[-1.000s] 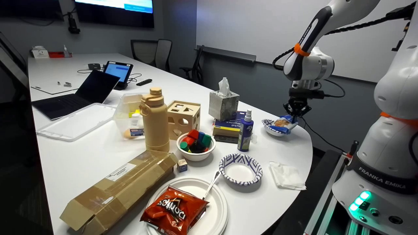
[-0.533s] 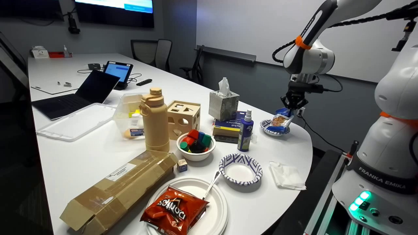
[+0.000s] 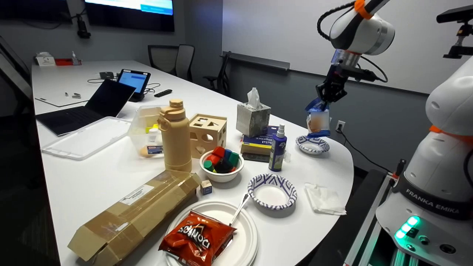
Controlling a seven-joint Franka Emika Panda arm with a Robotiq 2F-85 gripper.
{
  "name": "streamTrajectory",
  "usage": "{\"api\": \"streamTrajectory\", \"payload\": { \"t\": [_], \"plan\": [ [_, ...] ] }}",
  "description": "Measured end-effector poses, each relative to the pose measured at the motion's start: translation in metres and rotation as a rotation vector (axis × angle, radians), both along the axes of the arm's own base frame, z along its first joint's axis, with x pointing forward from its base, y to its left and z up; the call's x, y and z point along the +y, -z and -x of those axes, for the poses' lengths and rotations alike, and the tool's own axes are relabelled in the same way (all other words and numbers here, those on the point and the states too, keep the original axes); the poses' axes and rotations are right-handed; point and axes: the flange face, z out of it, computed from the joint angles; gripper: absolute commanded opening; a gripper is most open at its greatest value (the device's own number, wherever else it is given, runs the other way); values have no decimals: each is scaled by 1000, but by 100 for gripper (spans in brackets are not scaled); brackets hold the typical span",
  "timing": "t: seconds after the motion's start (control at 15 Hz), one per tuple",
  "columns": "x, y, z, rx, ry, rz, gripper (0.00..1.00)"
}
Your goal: Remove the lid from the white and blue bottle, move the white and blue packet to the bowl on the left then place the red packet in the bowl on the right.
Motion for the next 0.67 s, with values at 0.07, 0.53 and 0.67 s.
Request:
{"api": "streamTrajectory", "payload": {
  "t": [0.07, 0.53, 0.67],
  "plan": [
    [13, -10, 0, -16, -45, -15, 0],
    [135, -39, 5, 11, -406, -158, 0],
    [161, -42, 11, 55, -501, -195, 0]
  ]
}}
